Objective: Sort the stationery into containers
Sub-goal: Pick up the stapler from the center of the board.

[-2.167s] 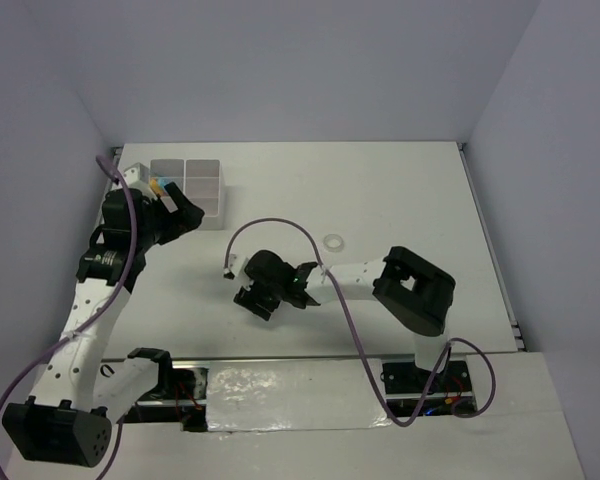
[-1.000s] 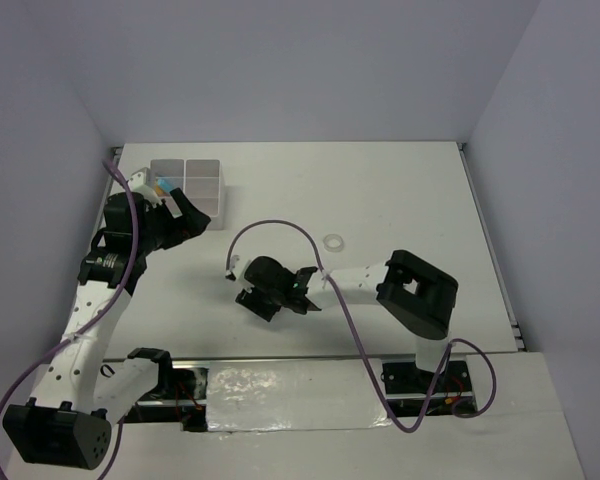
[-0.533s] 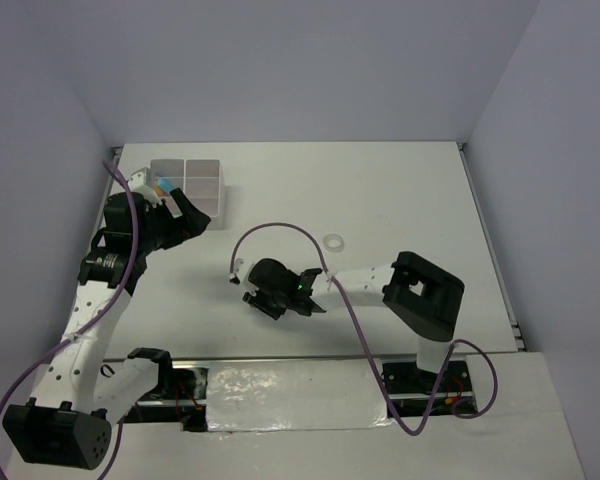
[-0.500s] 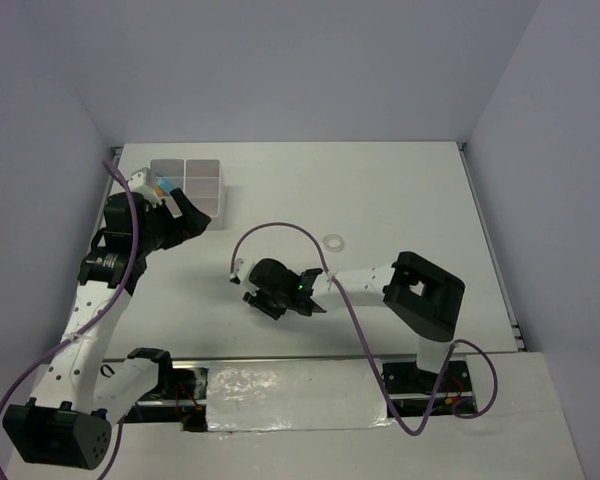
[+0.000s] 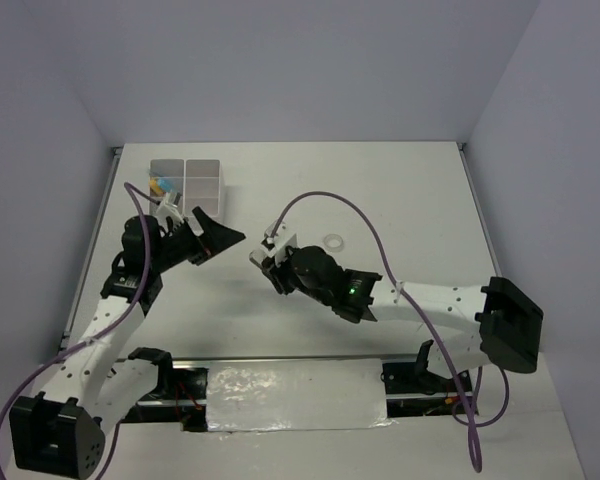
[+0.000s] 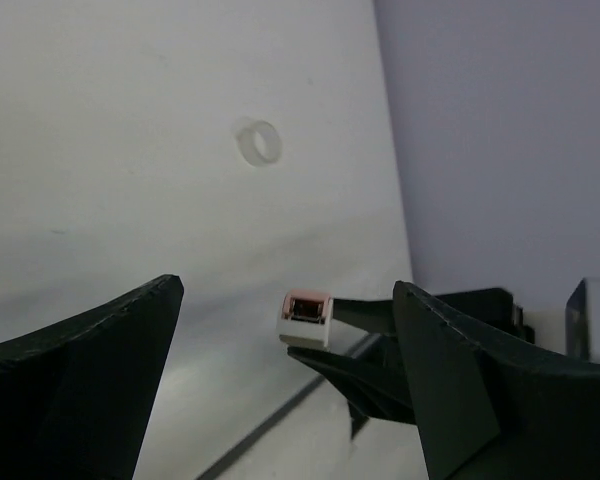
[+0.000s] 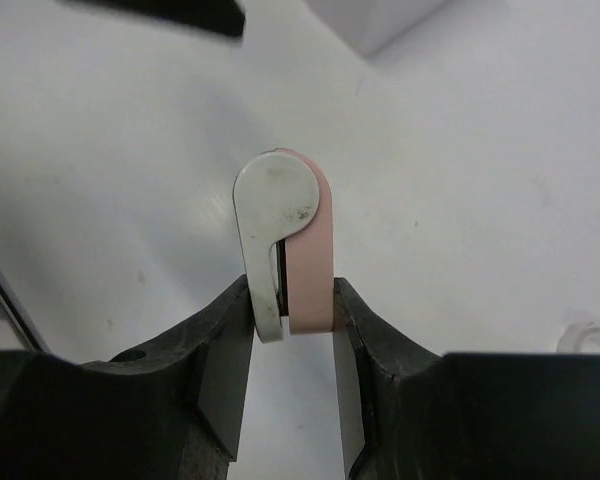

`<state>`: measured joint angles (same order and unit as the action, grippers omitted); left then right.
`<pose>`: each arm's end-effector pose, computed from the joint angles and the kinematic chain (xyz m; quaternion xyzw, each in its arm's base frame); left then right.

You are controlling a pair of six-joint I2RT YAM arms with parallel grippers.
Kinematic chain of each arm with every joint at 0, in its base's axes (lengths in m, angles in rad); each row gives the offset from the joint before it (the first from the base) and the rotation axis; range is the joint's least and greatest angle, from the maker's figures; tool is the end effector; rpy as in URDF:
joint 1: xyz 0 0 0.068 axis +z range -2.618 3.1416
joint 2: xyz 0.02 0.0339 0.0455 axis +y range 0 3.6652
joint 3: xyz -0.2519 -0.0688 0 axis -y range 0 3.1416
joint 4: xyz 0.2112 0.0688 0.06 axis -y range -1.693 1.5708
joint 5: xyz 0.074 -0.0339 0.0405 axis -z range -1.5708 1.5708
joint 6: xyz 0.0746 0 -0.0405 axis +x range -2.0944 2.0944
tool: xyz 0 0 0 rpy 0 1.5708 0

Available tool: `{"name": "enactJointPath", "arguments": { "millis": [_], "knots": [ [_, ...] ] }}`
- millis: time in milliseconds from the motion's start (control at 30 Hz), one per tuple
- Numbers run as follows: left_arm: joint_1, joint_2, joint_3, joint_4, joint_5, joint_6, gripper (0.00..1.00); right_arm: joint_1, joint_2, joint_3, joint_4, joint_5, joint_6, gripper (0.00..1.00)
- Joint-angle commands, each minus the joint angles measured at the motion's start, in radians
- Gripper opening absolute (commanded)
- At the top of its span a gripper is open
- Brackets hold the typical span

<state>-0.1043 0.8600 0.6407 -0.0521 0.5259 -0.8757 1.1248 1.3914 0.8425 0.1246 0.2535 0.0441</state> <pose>0.2033 -0.0589 0.2799 -0.1436 0.7716 -0.4575 0.4180 0.1548 0.2804 0.2422 -0.3699 0.7499 0.2083 0.5073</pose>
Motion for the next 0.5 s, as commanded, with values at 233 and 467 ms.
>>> {"name": "enactJointPath", "arguments": {
  "millis": [233, 467],
  "knots": [
    [-0.193, 0.024, 0.060, 0.179, 0.019, -0.089, 0.92, 0.007, -0.078, 0.017, 0.124, 0.148, 0.046, 0.11],
    [-0.230, 0.071, 0.076, 0.129, -0.023, -0.032, 0.83, 0.006, -0.114, 0.017, 0.132, 0.145, 0.039, 0.12]
  ]
}}
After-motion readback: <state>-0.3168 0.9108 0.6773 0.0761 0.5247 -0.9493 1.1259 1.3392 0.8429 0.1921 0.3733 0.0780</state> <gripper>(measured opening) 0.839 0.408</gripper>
